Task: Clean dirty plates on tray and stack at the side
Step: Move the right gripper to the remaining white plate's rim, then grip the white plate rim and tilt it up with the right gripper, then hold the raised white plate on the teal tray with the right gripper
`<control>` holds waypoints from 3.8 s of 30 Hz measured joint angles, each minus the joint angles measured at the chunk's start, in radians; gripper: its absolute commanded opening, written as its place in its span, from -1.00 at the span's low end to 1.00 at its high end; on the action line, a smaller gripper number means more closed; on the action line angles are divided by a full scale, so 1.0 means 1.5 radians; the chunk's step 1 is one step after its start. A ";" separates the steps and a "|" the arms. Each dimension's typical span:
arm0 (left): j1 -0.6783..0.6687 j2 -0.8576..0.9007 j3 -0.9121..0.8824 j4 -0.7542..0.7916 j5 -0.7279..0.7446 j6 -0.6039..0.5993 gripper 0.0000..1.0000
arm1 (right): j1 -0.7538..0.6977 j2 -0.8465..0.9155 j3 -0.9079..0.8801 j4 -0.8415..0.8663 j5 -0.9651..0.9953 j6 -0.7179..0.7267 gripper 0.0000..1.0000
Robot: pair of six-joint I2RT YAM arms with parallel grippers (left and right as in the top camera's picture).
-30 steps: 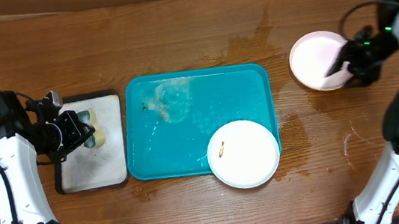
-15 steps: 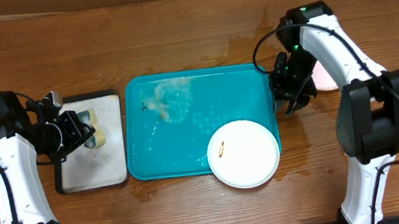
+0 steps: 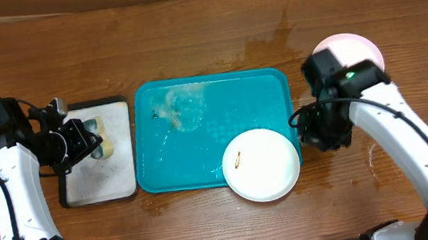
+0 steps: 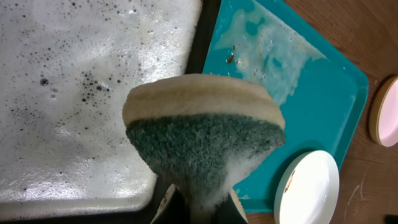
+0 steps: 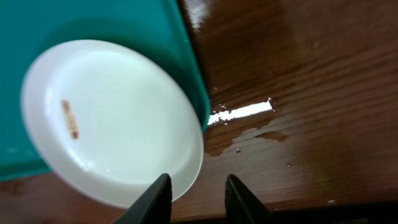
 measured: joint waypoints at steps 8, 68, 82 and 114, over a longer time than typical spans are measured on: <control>-0.012 0.000 0.000 -0.001 0.000 0.000 -0.92 | 0.000 0.007 -0.129 0.101 -0.039 0.097 -0.88; -0.012 0.000 0.000 -0.001 -0.005 0.000 -0.92 | 0.108 0.005 -0.169 0.366 -0.003 0.193 -0.92; -0.012 0.000 0.000 -0.001 -0.005 0.000 -0.92 | 0.109 0.018 -0.164 0.485 0.095 0.141 -0.92; -0.012 0.000 0.000 -0.001 -0.010 0.000 -0.91 | 0.107 0.062 -0.123 0.498 0.068 -0.138 -0.41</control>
